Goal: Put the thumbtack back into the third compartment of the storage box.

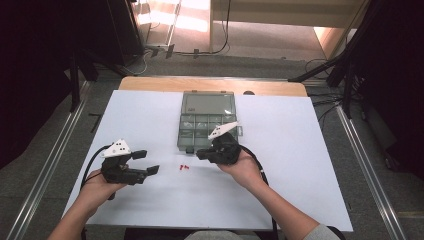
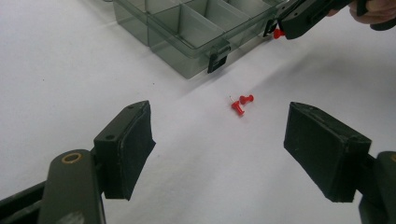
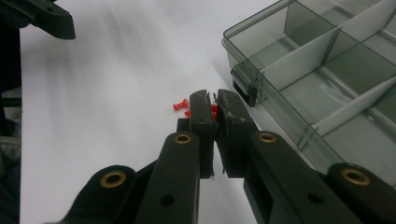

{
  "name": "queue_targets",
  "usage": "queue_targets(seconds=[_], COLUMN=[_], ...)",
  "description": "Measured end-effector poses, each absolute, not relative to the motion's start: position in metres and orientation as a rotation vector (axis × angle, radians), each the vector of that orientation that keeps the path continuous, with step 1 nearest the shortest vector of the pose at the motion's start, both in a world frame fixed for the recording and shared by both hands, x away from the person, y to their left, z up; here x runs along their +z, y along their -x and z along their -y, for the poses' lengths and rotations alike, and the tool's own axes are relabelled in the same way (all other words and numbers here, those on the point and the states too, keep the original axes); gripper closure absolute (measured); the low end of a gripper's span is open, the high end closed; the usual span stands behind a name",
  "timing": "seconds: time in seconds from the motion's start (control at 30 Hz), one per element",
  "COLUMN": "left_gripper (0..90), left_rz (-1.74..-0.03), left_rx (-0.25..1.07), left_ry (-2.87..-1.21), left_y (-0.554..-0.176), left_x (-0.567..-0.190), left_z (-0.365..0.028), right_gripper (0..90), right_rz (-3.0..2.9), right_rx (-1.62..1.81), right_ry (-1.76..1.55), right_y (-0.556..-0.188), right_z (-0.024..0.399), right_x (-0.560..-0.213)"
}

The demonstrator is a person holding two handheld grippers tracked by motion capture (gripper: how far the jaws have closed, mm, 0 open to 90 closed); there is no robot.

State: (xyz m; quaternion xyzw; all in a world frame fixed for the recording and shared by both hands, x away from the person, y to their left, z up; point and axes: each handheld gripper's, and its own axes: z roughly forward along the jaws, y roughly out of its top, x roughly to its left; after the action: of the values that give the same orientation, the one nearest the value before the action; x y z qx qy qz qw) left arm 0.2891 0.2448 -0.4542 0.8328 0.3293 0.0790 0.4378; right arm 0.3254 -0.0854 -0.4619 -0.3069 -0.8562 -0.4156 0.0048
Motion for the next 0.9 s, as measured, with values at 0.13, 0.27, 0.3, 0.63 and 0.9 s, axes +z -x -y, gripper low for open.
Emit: queue_targets(seconds=[0.13, 0.27, 0.3, 0.63, 0.9], left_gripper=[23.4, 23.4, 23.4, 23.4, 23.4], left_rz=[-0.820, -0.826, -0.825, -0.828, -0.817], left_rx=[0.195, 0.197, 0.194, 0.190, 0.186], left_ry=[-2.077, -2.074, -2.075, -2.075, -2.084], left_y=[-0.289, -0.288, -0.288, -0.287, -0.285], left_x=[-0.455, -0.455, -0.456, -0.457, -0.458], left_z=[-0.245, -0.245, -0.246, -0.243, -0.243], right_gripper=[86.5, 86.5, 86.5, 86.5, 86.5], right_rz=[2.674, 2.666, 2.667, 2.641, 2.641], right_rx=[-1.303, -1.309, -1.312, -1.311, -1.303], right_ry=[0.970, 0.979, 0.981, 1.037, 1.080], right_y=[-0.326, -0.328, -0.329, -0.335, -0.342], right_z=[0.089, 0.093, 0.094, 0.107, 0.113], right_x=[-0.458, -0.454, -0.452, -0.447, -0.446])
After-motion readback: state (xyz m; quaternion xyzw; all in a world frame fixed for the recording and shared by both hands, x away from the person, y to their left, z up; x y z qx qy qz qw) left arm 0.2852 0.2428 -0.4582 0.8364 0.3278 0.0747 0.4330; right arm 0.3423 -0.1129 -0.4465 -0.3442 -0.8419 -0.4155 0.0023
